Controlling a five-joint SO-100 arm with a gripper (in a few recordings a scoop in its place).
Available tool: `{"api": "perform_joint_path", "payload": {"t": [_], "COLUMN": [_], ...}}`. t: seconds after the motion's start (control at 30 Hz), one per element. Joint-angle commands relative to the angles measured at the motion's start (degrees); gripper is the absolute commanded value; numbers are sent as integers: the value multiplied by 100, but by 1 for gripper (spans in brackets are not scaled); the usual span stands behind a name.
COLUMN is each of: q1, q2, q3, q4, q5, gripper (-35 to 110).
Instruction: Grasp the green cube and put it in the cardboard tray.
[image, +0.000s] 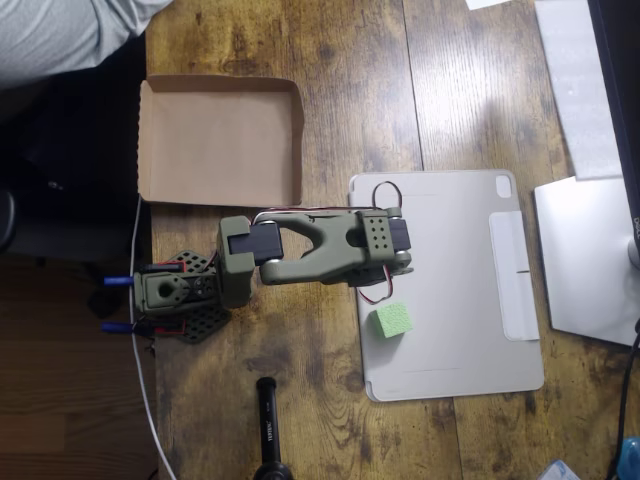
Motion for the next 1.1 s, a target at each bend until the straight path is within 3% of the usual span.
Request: {"api": "perform_joint_path", "payload": {"t": [0.0, 0.5, 0.7, 1.07], "q1": [-1134, -853, 18, 1415], "q2": [914, 896, 896, 677], "q3": [202, -9, -439, -1397], "q4": [-237, -272, -905, -1723], "q5": [272, 211, 281, -765], "gripper": [0, 0, 0, 6]}}
